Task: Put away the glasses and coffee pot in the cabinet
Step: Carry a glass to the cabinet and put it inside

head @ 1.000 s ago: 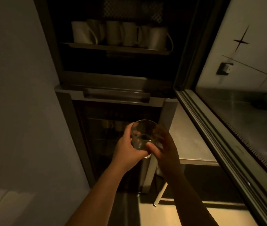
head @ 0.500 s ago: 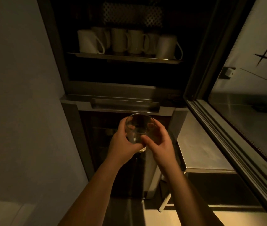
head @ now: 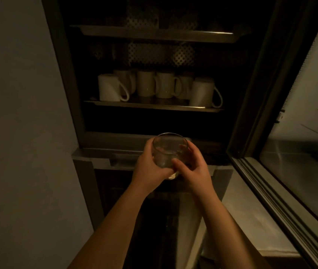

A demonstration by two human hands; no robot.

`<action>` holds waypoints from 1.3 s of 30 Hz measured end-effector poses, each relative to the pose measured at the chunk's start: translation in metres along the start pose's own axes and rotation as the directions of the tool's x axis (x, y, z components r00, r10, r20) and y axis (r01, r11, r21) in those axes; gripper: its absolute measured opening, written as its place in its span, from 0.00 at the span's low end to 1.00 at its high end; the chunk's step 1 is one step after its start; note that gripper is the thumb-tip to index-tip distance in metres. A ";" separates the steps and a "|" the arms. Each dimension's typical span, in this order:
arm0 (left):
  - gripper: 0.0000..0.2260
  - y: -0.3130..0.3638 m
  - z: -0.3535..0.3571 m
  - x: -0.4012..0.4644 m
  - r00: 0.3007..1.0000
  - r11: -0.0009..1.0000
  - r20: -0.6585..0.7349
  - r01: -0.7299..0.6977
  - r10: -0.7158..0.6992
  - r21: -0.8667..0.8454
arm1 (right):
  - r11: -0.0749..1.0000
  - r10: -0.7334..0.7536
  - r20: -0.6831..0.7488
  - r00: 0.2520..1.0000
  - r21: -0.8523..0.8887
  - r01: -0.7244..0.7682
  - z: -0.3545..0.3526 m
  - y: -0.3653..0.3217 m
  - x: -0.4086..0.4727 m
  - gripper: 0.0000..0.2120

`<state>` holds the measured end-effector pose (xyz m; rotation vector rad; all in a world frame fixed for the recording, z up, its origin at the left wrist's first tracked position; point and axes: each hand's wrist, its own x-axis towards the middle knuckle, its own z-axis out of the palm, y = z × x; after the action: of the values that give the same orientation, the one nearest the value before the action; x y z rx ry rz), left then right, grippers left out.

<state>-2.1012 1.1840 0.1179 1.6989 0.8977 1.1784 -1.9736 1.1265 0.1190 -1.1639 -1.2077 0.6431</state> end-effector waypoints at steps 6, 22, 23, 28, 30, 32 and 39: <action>0.35 0.022 -0.011 0.038 0.995 0.995 -0.006 -0.101 0.101 0.015 | 0.996 -0.087 0.020 0.996 0.006 0.087 -0.001 -0.017 0.038 0.27; 0.39 0.061 -0.048 0.115 0.937 0.934 0.171 -0.259 0.305 -0.245 | 0.635 0.363 0.148 0.920 0.683 -0.361 0.044 -0.054 0.088 0.31; 0.39 0.061 -0.048 0.118 0.931 0.931 0.187 -0.260 0.312 -0.257 | 0.612 0.358 0.146 0.923 0.710 -0.349 0.043 -0.055 0.090 0.30; 0.42 0.059 -0.044 0.129 0.911 0.919 0.235 -0.267 0.339 -0.292 | 0.515 0.359 0.105 0.927 0.806 -0.291 0.037 -0.065 0.099 0.24; 0.47 0.060 -0.042 0.133 0.916 0.921 0.207 -0.288 0.345 -0.261 | 0.519 0.330 0.044 0.943 0.826 -0.220 0.033 -0.069 0.104 0.22; 0.50 0.064 -0.042 0.135 0.918 0.914 0.132 -0.341 0.374 -0.220 | 0.589 0.275 -0.059 0.960 0.800 -0.120 0.028 -0.075 0.110 0.20; 0.34 0.092 -0.051 0.137 0.780 0.766 0.024 -0.620 0.626 0.171 | 0.946 -0.185 -0.426 0.886 0.169 0.278 0.013 -0.080 0.136 0.31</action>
<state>-2.1019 1.2846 0.2581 2.2208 0.4509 1.6002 -1.9609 1.2244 0.2427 -0.8858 -0.8736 0.3215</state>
